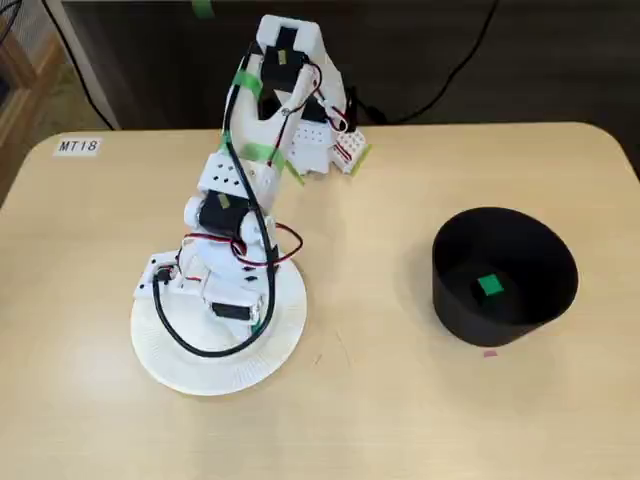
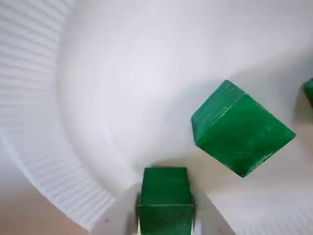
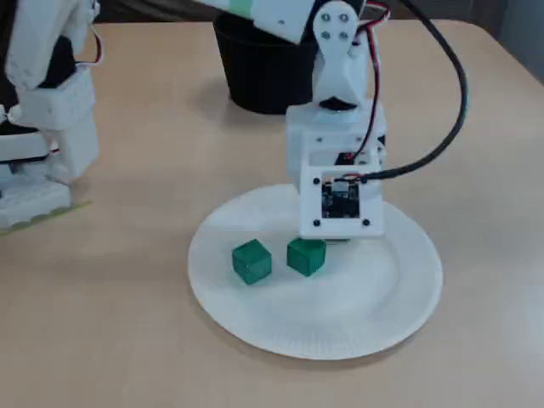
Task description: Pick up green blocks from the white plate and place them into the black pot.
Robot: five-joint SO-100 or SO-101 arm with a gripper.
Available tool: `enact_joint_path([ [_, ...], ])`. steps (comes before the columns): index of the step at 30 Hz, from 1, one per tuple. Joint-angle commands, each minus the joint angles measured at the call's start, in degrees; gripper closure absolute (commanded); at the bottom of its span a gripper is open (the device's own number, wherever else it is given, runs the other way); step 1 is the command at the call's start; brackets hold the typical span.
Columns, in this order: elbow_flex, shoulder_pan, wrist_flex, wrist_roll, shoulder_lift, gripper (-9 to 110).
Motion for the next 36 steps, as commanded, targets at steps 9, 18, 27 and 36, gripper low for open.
enact_joint_path([
  [9, -4.2, -5.7, -3.7, 4.2, 31.5, 104],
  [18, -0.4, -32.3, -0.3, 17.1, 39.7, 104],
  [27, 6.7, -50.5, 2.0, 25.9, 38.8, 104],
  [36, 21.6, -56.5, -12.1, 34.4, 38.4, 104],
])
